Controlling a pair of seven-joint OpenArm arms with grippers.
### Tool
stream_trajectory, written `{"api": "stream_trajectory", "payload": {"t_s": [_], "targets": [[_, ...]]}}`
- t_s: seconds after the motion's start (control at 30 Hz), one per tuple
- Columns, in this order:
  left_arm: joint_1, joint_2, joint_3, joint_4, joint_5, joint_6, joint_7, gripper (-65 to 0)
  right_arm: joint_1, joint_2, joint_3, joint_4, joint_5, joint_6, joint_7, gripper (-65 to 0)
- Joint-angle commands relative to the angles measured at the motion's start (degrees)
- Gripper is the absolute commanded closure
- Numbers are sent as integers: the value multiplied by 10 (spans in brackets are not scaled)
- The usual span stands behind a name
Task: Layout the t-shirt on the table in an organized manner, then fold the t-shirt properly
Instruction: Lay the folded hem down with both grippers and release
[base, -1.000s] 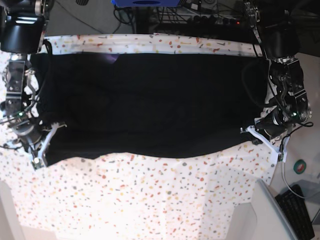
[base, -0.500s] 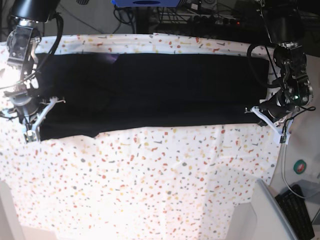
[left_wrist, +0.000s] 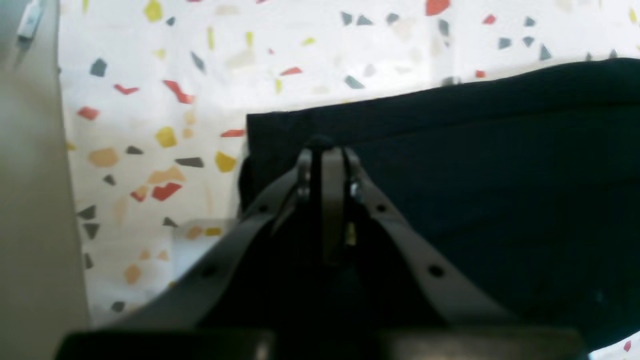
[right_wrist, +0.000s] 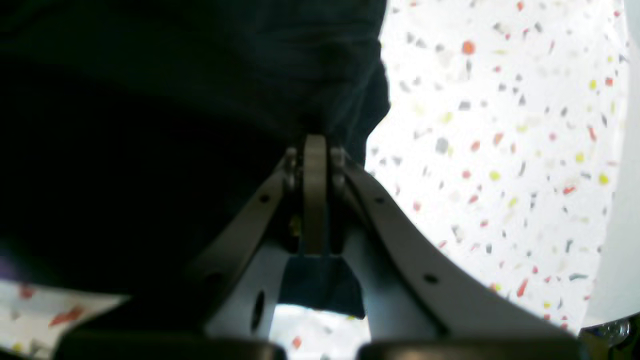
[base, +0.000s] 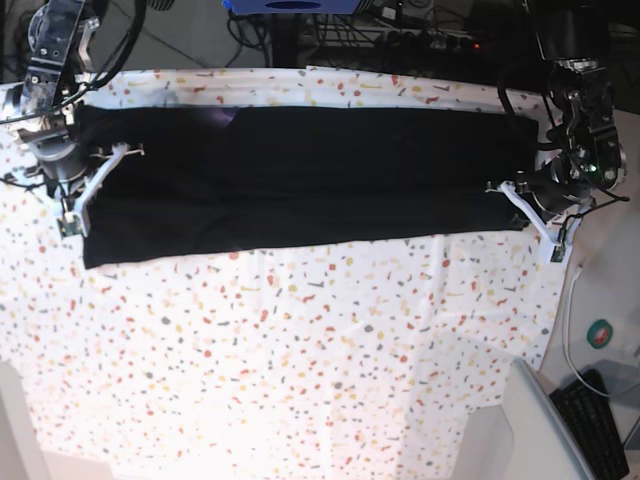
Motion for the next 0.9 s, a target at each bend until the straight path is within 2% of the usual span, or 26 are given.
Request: {"api": "stream_trajectory", "payload": {"t_s": [0.0,0.17,0.3,0.43,0.7,0.87], "targets": [[-10,-15,-2,11,-3,2,-12,0,4,8,1,21,-4,-3,-3,0],[-11,-20,-2,11,-3,2,-12,0,-10,6,-3,34,-4,-3,-45,0],[-7,-20,-1,11,-3,2,-12,0,-34,-20,-3,41,-4,-3,-47,0],[-4,-20,-1,11,-3,2,-12,0,-35,-29,-4,34,-3,-3,-47,0],[4,-39,55,7,-3,2,-12,0,-23,-24,1,18,-4,-3,-47,0],[1,-47,62,6,-3,2,-8,0,-23,-28,2,19,-7,-3,-54,0]]}}
